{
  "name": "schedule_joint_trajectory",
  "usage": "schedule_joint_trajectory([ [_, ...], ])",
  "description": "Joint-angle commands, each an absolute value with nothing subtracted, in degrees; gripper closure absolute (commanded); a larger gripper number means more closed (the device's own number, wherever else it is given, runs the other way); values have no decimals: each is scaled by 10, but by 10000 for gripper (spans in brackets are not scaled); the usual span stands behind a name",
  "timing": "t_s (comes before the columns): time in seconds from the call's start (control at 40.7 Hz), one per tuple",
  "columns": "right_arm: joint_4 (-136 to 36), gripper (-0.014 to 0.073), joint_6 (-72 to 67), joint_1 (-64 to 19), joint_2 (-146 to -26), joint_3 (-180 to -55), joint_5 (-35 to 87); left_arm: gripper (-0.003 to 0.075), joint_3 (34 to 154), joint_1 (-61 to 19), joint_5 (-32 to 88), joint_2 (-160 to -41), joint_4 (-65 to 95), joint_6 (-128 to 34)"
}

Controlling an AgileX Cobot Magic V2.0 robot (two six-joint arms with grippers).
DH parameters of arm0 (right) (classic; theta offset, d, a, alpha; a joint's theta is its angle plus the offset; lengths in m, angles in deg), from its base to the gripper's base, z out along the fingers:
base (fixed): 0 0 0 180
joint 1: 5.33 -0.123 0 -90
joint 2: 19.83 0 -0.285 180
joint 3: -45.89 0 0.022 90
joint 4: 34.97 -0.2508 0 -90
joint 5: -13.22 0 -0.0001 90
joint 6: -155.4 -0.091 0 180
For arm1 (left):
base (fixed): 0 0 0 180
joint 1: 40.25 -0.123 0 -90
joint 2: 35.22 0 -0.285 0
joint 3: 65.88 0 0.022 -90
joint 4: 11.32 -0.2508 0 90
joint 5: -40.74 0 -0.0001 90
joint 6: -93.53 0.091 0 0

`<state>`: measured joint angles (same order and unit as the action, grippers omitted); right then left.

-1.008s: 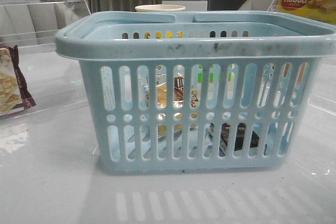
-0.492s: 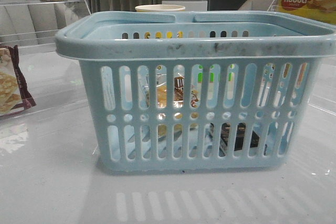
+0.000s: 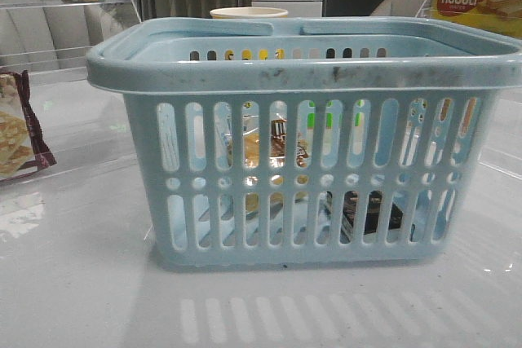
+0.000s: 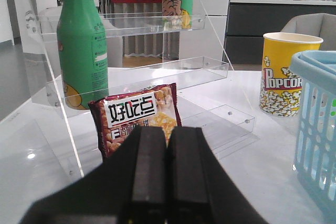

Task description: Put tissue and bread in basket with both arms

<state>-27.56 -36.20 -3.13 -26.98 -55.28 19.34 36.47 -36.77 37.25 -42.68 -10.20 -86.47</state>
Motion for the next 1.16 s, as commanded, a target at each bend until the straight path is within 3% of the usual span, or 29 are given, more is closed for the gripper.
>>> schedule_joint_trajectory([
  [0.0, -272, 538, -360, -27, -260, -552, 136, 629, 365, -367, 423, -416, -102, -868],
  [0.32, -342, 538, -241, -27, -259, -552, 128, 629, 365, -367, 423, -416, -102, -868],
  [1.131, -342, 538, -239, -27, -260, -552, 132, 629, 365, -367, 423, -416, -102, -868],
])
